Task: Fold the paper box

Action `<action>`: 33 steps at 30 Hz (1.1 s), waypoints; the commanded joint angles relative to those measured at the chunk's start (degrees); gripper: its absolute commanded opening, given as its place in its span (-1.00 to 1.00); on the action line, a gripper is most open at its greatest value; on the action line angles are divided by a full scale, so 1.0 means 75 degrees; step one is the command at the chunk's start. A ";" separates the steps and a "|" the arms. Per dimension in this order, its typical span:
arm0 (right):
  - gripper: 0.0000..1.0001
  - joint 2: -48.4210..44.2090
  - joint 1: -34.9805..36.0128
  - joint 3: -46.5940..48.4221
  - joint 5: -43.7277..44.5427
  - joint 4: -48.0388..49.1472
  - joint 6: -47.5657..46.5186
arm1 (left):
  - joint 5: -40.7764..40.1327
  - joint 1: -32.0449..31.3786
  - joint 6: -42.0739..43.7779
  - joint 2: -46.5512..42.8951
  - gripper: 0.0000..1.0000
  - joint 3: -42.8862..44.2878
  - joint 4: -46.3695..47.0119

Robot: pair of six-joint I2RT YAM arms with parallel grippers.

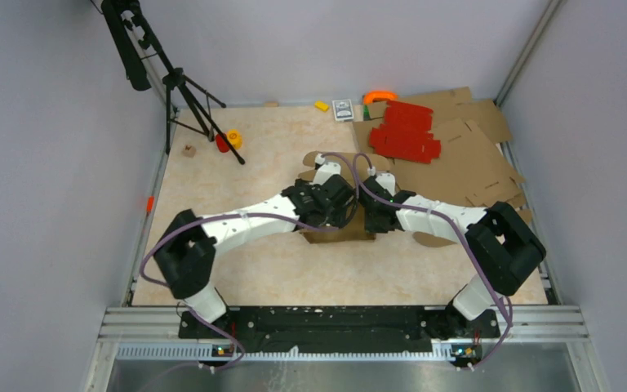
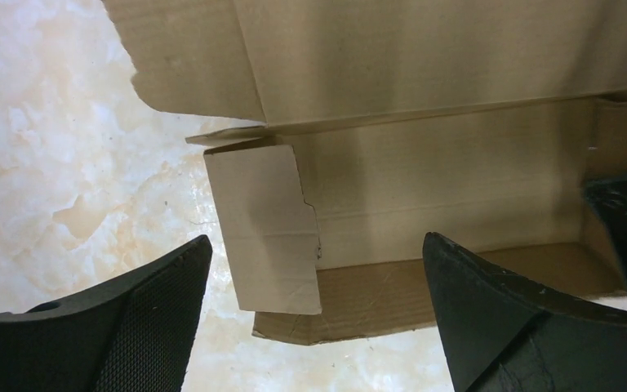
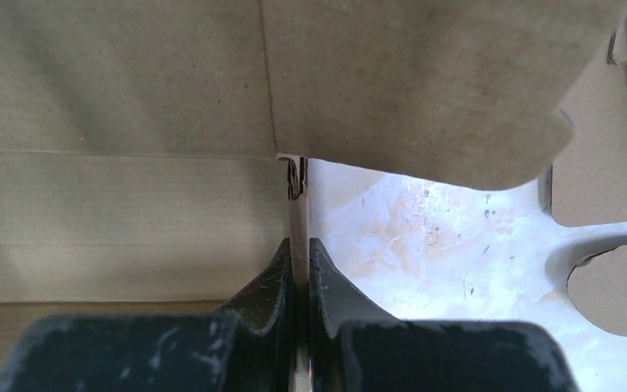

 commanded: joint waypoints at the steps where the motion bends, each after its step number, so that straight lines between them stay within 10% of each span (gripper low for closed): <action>1: -1.00 0.0129 -0.0080 0.0149 0.0253 -0.0288 -0.0073 | -0.1145 -0.0310 -0.0218 0.1019 0.98 0.1002 -0.1533; 18: -1.00 0.0144 -0.0080 0.0091 0.0390 -0.0302 -0.0141 | -0.2824 -0.0255 -0.0720 0.2516 0.51 0.1834 -0.3555; 23: -1.00 0.0177 -0.0069 0.0010 0.0396 -0.0299 -0.0157 | -0.1593 0.0433 -0.0197 0.1162 0.08 0.0669 -0.1931; 33: -1.00 0.0198 -0.0080 -0.0020 0.0315 -0.0199 -0.0259 | 0.2823 0.2777 0.0275 -0.1257 0.01 -0.2306 0.1479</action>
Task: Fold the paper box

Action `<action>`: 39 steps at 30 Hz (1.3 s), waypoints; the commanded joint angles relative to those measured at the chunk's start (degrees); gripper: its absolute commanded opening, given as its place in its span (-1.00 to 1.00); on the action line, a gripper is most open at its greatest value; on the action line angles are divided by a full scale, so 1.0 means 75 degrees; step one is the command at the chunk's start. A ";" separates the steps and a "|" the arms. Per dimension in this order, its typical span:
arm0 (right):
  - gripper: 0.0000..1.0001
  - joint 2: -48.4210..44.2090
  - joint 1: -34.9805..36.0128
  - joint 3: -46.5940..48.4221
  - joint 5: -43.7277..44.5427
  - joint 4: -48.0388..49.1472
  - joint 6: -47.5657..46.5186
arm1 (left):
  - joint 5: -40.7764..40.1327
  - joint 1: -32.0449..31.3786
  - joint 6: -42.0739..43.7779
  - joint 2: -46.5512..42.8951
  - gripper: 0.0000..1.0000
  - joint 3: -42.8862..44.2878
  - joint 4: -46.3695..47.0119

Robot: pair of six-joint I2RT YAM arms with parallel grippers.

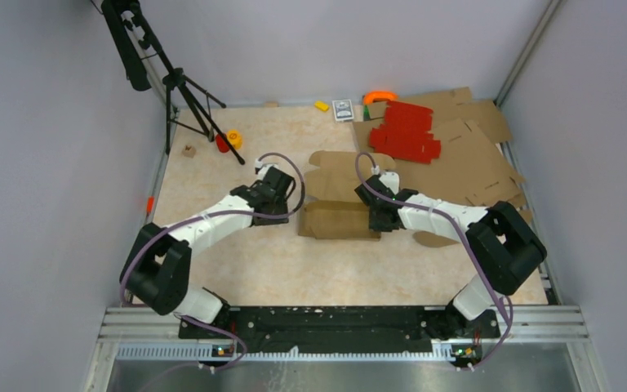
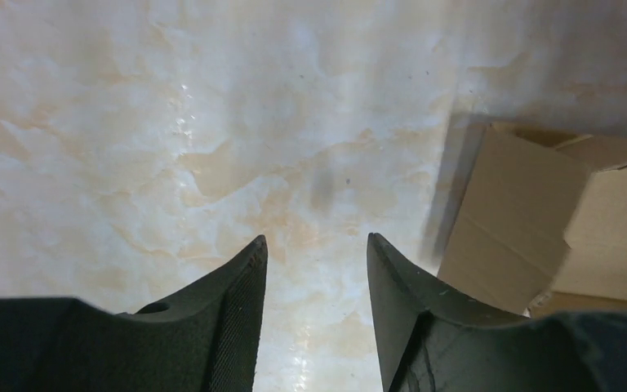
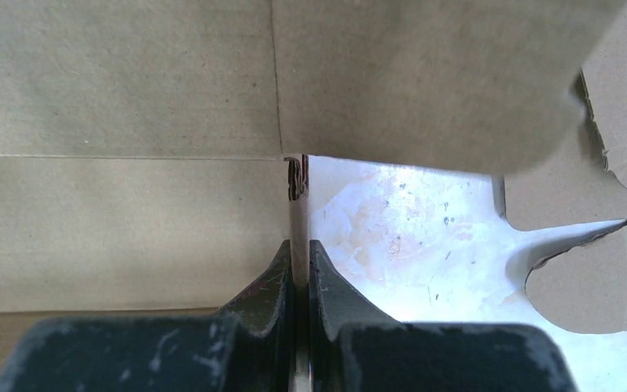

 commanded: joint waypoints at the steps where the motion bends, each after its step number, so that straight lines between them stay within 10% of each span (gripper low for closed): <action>1: -1.00 0.0194 0.0083 -0.0023 0.0033 -0.0010 -0.0174 | 0.2185 0.0571 0.0327 -0.0546 0.05 -0.0713 0.1808; 24: -1.00 0.0010 0.0083 -0.0123 -0.0238 0.0174 -0.0413 | 0.5233 0.1974 -0.0156 -0.0538 0.56 -0.1817 0.4918; 32: -1.00 0.0034 0.0080 -0.0105 -0.0231 0.0186 -0.0393 | 0.4910 0.2067 -0.0128 -0.0259 -0.03 -0.1537 0.5072; 39: -1.00 0.0044 0.0080 -0.0088 -0.0291 0.0236 -0.0406 | 0.5025 0.2057 0.0390 0.0396 -1.00 -0.0773 0.4572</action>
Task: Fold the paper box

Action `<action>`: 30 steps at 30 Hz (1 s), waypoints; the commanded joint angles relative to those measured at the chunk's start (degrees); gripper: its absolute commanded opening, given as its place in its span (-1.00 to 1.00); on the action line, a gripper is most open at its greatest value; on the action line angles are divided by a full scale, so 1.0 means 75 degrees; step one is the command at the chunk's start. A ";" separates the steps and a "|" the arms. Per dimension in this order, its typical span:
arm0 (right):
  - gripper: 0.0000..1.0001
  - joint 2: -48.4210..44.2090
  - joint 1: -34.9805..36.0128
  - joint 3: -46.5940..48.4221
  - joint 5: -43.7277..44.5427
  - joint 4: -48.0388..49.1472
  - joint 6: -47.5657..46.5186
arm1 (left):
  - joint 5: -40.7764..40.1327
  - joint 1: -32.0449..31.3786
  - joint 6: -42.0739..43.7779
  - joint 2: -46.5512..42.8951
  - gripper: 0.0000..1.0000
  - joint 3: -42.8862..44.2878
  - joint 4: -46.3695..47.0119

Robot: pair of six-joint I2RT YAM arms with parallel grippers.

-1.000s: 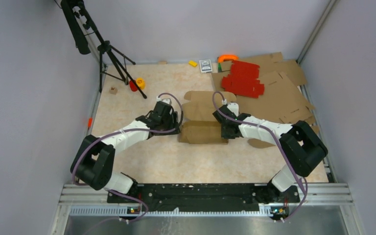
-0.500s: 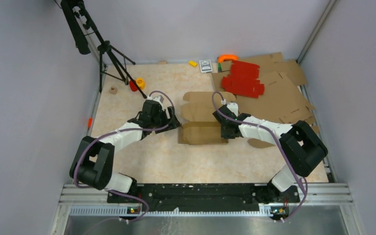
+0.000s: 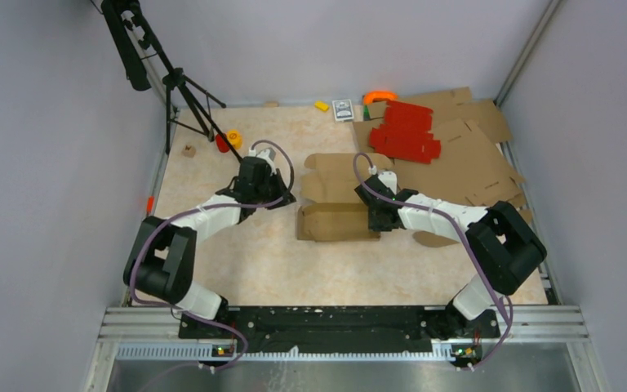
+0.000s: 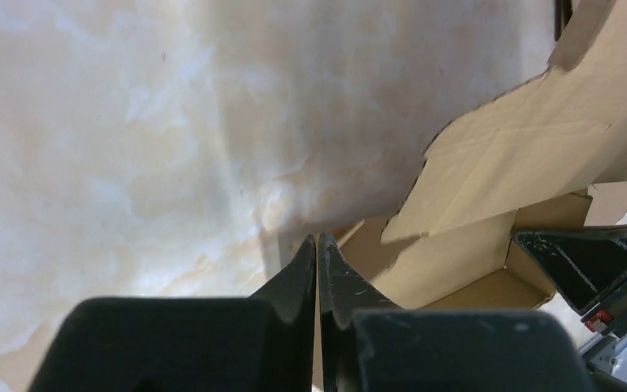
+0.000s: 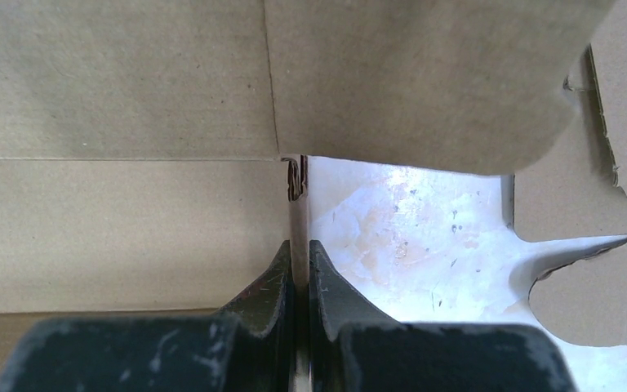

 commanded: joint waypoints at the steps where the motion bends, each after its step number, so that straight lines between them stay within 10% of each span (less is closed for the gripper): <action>1: -1.00 0.0057 0.0083 -0.0071 -0.0134 0.0087 -0.0070 | 0.0569 0.0006 0.0406 0.0536 -1.00 0.0620 0.0389; 18: -1.00 0.0166 0.0082 -0.0001 -0.0087 0.0063 -0.0103 | 0.1314 -0.1115 0.1891 0.1391 -1.00 0.2139 -0.2369; 30: -1.00 0.0169 0.0080 0.0126 0.0010 -0.0071 -0.0095 | -0.0033 -0.1279 0.1432 0.0759 -0.98 0.2145 -0.2663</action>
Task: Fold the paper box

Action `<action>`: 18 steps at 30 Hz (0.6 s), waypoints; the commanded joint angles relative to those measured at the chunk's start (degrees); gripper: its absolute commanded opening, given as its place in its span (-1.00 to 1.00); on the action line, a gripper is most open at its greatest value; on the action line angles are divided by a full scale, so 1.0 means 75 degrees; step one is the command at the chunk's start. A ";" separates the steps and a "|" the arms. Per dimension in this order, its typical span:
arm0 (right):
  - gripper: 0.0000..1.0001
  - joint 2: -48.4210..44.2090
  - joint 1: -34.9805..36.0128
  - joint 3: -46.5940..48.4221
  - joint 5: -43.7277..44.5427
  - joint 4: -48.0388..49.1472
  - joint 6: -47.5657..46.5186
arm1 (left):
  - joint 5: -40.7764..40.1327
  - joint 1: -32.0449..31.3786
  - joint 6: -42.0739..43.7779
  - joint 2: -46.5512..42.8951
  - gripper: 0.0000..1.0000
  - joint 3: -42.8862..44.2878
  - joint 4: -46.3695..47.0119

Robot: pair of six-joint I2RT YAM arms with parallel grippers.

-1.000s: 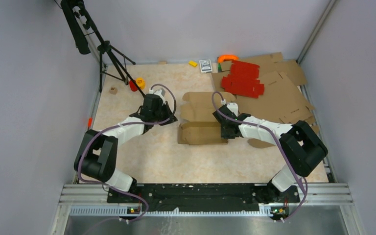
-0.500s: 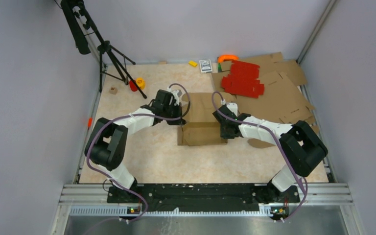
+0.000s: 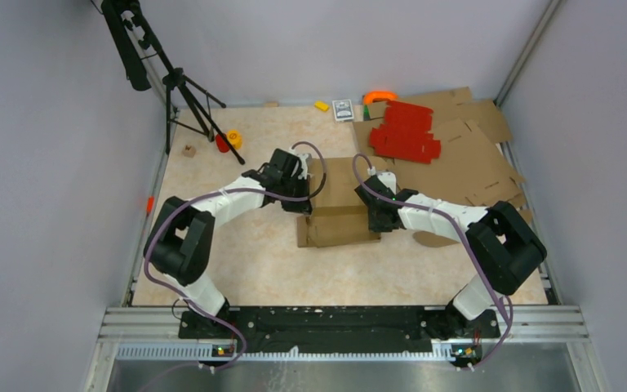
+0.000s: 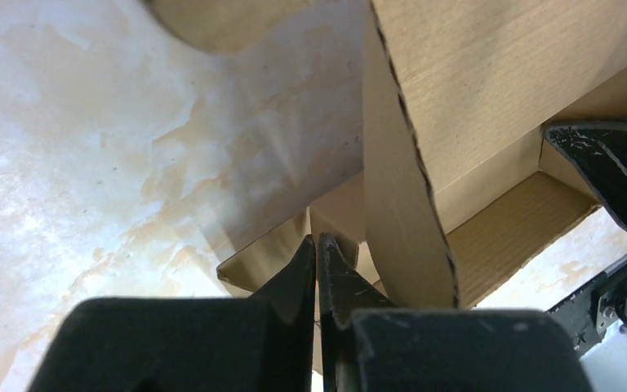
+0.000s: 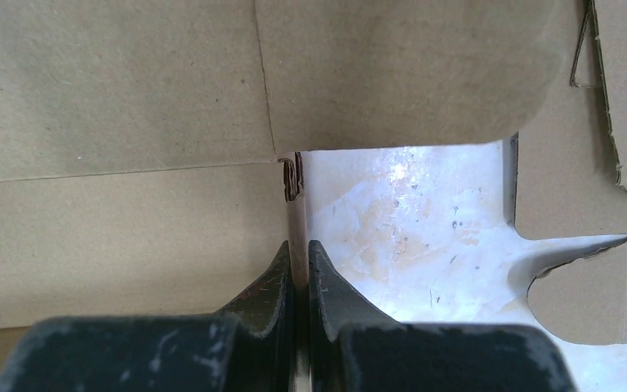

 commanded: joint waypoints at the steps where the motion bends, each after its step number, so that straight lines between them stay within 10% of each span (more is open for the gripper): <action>1: -1.00 0.0154 0.0082 0.0106 0.0161 0.0001 0.0055 | -0.0769 -0.0063 -0.0291 -0.0891 -0.94 -0.0193 0.0031; 6: -1.00 0.0145 0.0082 0.0095 0.0128 0.0004 0.0032 | -0.0639 0.0232 -0.0590 -0.2041 -0.48 -0.0993 0.0527; 15: -1.00 0.0076 0.0080 0.0117 0.0112 0.0027 0.0002 | -0.1294 0.0769 -0.1213 -0.2959 -0.41 -0.2381 0.0093; 18: -1.00 0.0075 0.0080 0.0100 0.0062 0.0096 -0.0023 | -0.0621 0.1070 -0.1424 -0.2970 0.14 -0.2943 0.0614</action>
